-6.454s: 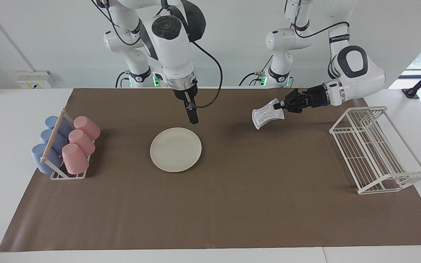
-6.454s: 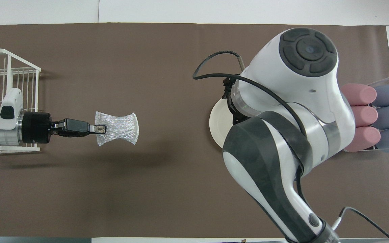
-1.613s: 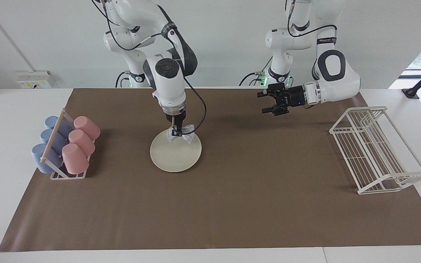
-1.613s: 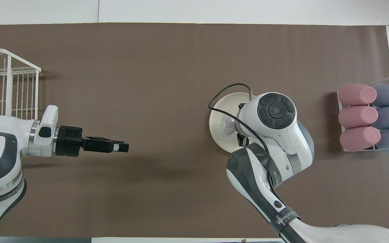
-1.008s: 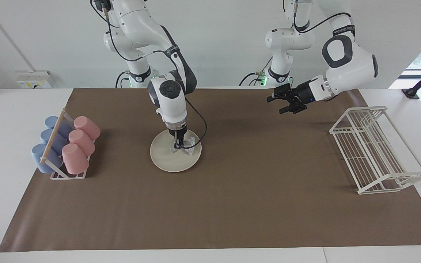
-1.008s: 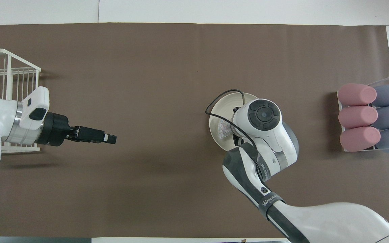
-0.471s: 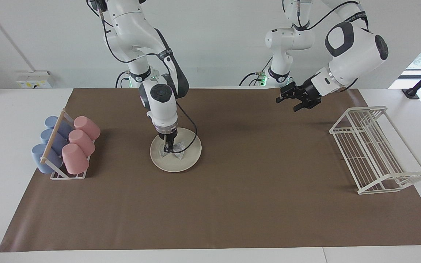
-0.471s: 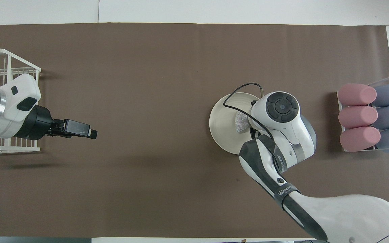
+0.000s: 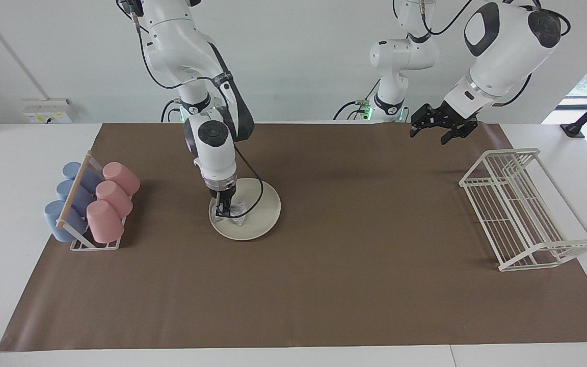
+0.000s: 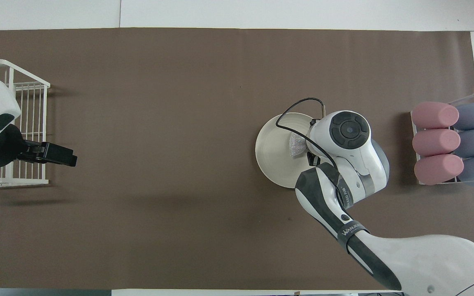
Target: Wipe plate with sponge
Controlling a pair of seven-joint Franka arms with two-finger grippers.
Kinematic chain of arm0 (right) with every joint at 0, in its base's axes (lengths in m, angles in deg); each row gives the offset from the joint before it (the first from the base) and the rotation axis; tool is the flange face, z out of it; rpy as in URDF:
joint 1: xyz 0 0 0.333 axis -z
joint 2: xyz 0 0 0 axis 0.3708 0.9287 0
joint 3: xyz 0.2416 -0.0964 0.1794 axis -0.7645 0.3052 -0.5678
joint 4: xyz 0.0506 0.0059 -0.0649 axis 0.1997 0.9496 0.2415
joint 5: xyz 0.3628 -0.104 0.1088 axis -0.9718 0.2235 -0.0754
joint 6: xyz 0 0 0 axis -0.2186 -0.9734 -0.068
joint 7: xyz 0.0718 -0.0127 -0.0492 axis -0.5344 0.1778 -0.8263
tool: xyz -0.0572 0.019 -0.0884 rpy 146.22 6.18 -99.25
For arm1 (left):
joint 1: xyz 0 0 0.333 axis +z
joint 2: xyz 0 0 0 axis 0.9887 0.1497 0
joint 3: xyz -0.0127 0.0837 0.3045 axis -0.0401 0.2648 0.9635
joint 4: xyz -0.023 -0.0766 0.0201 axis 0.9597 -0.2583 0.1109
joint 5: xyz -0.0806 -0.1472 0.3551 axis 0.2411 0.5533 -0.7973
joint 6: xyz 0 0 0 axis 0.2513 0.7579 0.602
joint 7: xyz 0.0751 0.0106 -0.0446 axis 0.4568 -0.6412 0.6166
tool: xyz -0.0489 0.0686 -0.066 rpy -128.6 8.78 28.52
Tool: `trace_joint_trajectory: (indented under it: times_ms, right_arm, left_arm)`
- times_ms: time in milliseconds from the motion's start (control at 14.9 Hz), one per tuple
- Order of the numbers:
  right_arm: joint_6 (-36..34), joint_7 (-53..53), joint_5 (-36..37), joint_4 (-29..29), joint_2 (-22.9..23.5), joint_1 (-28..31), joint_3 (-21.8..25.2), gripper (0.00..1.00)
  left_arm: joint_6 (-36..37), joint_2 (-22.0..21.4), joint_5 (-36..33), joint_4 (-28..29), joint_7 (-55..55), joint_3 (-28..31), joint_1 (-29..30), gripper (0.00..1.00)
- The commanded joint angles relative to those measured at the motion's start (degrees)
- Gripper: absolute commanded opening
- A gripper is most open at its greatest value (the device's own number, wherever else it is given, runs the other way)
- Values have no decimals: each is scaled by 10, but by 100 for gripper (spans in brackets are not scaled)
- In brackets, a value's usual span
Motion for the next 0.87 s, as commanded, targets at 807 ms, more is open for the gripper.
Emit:
trace_joint_trajectory:
  times_ms: [807]
  right_arm:
    - [42, 173, 14, 0, 12, -96, -5, 0]
  left_arm:
    - [21, -7, -40, -60, 101, 5, 20, 100]
